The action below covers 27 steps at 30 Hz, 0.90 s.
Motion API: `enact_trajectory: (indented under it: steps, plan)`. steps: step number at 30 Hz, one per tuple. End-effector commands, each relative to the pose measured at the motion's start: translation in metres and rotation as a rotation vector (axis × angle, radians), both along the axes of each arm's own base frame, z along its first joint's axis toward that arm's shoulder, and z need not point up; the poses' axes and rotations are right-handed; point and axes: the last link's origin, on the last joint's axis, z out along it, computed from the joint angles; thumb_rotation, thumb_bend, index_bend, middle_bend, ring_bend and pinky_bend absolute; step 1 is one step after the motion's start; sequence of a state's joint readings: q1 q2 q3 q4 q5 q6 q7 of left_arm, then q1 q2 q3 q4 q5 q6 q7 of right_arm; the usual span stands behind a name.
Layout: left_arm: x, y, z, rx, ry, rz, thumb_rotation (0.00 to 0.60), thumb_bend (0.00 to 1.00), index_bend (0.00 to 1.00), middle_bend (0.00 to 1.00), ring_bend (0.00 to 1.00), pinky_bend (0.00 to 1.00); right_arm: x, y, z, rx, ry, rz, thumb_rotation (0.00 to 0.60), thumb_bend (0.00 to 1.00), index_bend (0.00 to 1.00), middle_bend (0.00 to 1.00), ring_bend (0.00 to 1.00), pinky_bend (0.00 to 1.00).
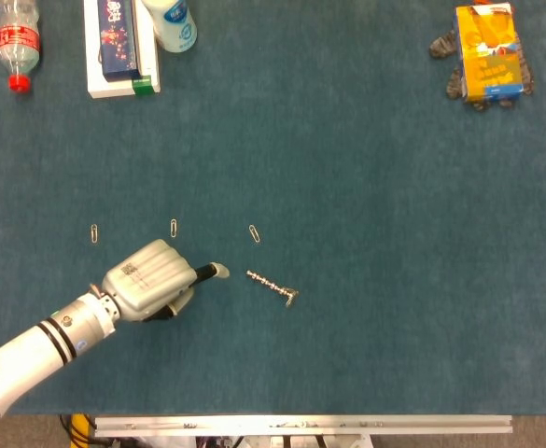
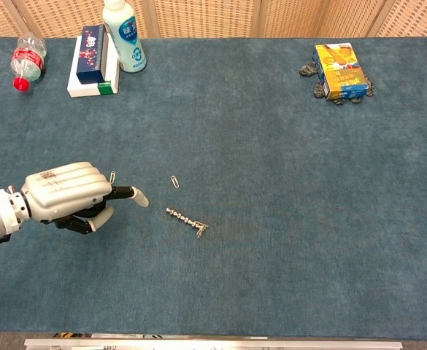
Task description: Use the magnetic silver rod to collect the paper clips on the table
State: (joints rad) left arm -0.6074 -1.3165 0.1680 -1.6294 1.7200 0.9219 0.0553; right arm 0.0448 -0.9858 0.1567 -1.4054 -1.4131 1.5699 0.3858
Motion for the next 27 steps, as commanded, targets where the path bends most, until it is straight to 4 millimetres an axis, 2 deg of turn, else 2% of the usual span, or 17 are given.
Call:
enact_trajectory:
  steps: [1, 16, 27]
  plan:
    - [0.005, 0.0, -0.001, -0.003, -0.015, -0.005, 0.6, 0.69, 0.21, 1.0, 0.89, 0.78, -0.001, 0.0, 0.001, -0.003, 0.0, -0.001, 0.6, 0.29, 0.24, 0.15, 0.0, 0.01]
    - [0.021, -0.005, -0.021, -0.039, -0.029, -0.046, 0.6, 0.7, 0.21, 1.0, 0.89, 0.78, -0.006, -0.004, 0.006, -0.022, 0.003, -0.016, 0.6, 0.29, 0.24, 0.15, 0.0, 0.01]
    - [0.023, 0.0, -0.033, -0.039, 0.005, -0.047, 0.6, 0.7, 0.21, 1.0, 0.89, 0.78, -0.008, -0.006, 0.007, -0.025, 0.007, -0.022, 0.6, 0.29, 0.24, 0.15, 0.0, 0.01]
